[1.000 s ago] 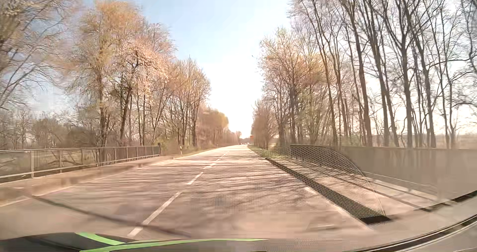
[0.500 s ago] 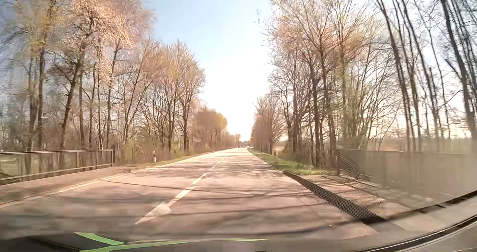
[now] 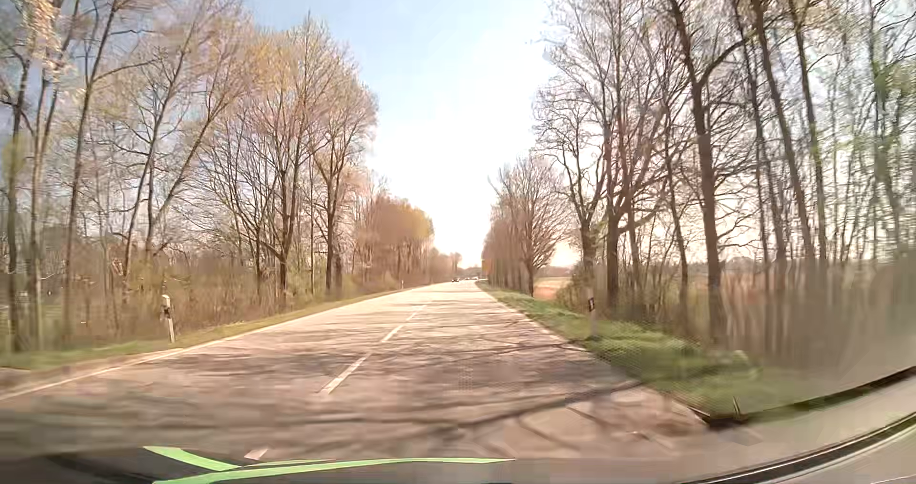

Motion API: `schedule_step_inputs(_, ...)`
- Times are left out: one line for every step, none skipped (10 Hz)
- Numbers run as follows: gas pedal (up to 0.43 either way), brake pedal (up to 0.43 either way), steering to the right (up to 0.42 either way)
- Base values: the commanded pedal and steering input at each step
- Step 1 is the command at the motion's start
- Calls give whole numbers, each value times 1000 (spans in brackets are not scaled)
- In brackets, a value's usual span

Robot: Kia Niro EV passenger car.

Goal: Follow the waypoints while adhering to traffic rules and regulations

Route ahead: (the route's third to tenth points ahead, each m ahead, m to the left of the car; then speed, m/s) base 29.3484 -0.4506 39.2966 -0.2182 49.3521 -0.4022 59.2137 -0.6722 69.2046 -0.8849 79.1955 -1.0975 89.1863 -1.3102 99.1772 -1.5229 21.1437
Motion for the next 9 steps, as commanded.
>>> schedule_step_inputs(110, 0, 1)
schedule_step_inputs(110, 0, 1)
schedule_step_inputs(110, 0, 1)
schedule_step_inputs(110, 0, 1)
schedule_step_inputs(118, 0, 1)
schedule_step_inputs(118, 0, 1)
schedule_step_inputs(118, 0, 1)
schedule_step_inputs(118, 0, 1)
schedule_step_inputs(130, 0, 1)
